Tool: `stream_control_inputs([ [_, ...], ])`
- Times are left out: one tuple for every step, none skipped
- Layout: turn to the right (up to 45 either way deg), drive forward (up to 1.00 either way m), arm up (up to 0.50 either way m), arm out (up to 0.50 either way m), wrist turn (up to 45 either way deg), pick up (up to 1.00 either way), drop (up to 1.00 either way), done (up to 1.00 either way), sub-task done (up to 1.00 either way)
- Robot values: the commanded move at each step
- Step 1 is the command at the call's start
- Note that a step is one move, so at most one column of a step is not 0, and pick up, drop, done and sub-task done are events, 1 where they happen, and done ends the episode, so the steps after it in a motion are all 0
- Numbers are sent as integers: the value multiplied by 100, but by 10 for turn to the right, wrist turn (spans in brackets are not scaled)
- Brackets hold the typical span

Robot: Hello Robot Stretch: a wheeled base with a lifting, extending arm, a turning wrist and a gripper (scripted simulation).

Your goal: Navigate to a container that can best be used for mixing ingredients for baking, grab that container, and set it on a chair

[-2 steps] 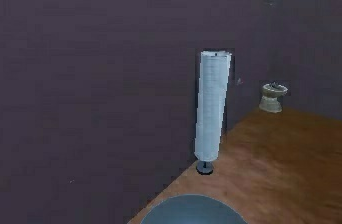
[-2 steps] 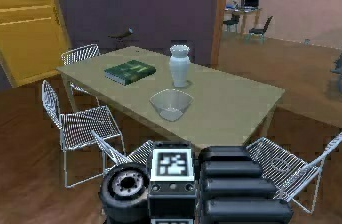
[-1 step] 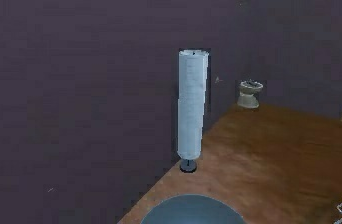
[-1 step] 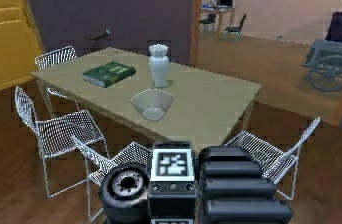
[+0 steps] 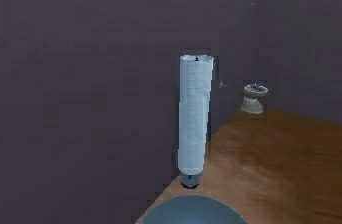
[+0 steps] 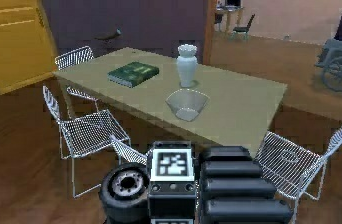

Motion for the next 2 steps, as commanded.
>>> stream_control_inputs([
  [330,0,0,0,0,0,0,0,0],
  [0,50,0,0,0,0,0,0,0],
])
